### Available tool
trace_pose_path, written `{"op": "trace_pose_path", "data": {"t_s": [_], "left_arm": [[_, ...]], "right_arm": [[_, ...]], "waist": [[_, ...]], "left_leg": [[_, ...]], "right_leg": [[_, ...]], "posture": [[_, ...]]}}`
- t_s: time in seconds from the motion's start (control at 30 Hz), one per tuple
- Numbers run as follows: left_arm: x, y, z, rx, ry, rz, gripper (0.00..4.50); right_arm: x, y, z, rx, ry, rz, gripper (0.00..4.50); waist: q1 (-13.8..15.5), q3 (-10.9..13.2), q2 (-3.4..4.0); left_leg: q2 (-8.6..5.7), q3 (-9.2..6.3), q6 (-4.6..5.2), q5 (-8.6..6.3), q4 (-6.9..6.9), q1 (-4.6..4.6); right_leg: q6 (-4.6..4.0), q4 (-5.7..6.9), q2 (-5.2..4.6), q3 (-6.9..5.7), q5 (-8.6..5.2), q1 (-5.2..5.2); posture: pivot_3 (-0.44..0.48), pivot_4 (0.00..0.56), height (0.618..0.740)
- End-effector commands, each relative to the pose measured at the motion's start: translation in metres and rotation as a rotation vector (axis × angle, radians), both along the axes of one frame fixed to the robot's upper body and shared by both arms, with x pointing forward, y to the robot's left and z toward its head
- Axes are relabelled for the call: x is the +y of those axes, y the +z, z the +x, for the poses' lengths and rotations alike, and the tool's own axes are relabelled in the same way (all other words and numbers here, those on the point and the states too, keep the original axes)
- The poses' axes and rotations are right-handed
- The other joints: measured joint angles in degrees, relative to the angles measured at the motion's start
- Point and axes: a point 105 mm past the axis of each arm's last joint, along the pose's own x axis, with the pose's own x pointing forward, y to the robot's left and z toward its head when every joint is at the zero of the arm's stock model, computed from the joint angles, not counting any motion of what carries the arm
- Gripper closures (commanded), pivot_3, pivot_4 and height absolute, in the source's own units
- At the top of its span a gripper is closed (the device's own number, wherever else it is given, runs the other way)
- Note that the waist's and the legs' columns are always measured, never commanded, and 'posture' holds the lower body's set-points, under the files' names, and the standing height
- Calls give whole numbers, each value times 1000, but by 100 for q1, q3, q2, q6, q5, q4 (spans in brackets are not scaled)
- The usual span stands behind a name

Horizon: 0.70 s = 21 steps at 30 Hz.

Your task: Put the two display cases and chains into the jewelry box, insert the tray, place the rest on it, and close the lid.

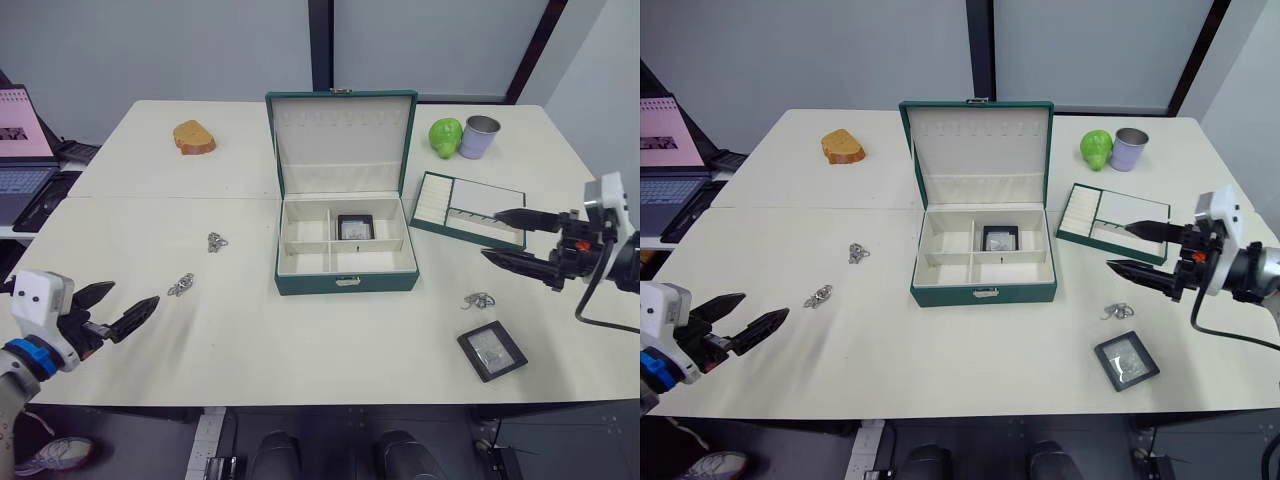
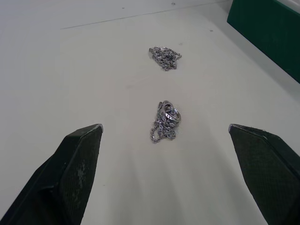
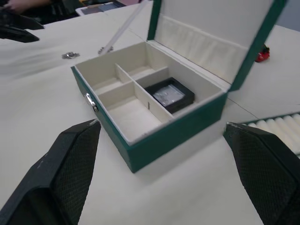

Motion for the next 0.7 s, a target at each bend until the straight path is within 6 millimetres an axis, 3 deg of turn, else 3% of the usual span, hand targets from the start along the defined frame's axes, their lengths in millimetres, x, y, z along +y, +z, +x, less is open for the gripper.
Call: {"op": "trace_pose_path", "data": {"t_s": [0.03,0.17,0.33,0.7], "left_arm": [[-9,2,6,-61,29,11,15],[-15,-12,16,-81,91,-18,15],[-20,-32,22,-66,151,-58,15],[-26,-43,50,-27,206,-64,15]], "right_arm": [[40,12,-6,-62,152,-24,0],[75,19,-7,-75,260,12,0],[100,24,-4,-99,321,8,0],[117,29,3,-120,359,29,0]], "waist": [[-3,0,0],[12,-1,-3],[20,-4,-6],[13,-7,-12]], "left_leg": [[1,-4,0,0,0,-1],[2,-8,0,0,2,-5],[3,-10,-1,0,6,-6],[3,-12,-1,1,7,-6]], "right_leg": [[0,2,1,-4,0,0],[0,0,1,-9,0,-1],[-1,2,-2,-13,0,-2],[-1,4,-1,-16,0,-2]], "posture": [[0,150,740],[0,150,740],[0,150,740],[0,150,740]]}}
